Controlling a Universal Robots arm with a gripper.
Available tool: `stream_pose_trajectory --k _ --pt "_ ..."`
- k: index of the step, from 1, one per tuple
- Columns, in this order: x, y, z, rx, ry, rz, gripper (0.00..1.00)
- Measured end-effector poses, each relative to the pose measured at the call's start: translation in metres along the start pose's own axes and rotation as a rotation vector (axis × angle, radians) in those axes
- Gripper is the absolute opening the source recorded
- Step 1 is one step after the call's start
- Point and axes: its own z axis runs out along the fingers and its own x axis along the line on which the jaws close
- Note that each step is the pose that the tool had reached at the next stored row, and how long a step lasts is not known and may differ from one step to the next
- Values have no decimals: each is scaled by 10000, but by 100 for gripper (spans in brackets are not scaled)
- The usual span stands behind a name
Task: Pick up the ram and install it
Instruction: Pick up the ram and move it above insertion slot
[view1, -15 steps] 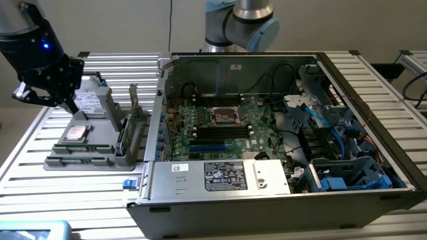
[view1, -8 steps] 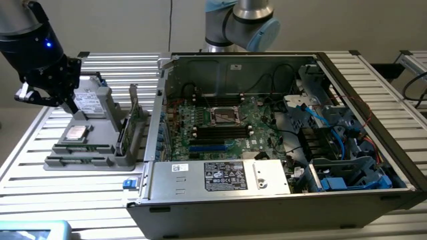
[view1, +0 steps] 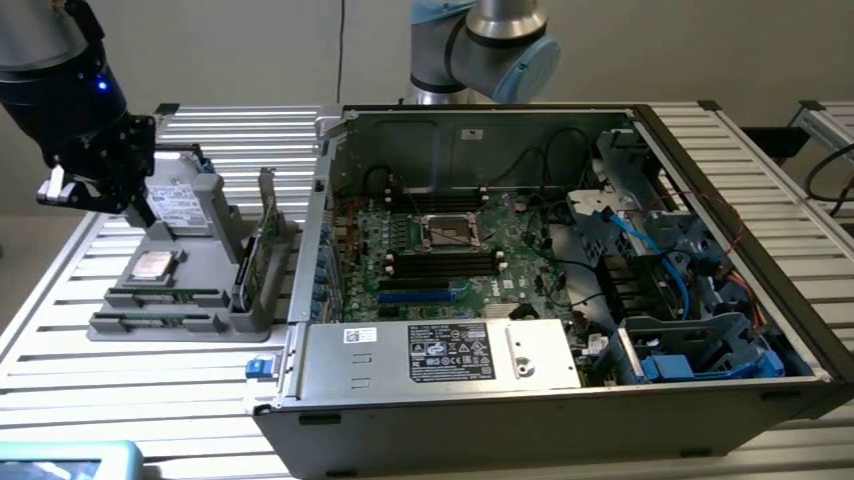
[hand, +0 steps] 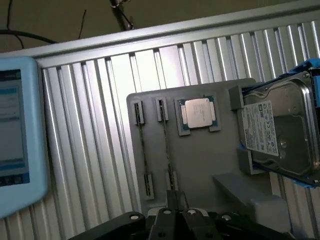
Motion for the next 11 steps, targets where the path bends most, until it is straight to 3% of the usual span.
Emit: stream_pose_trajectory --k 11 --pt "0 0 0 -35 59 -1994 11"
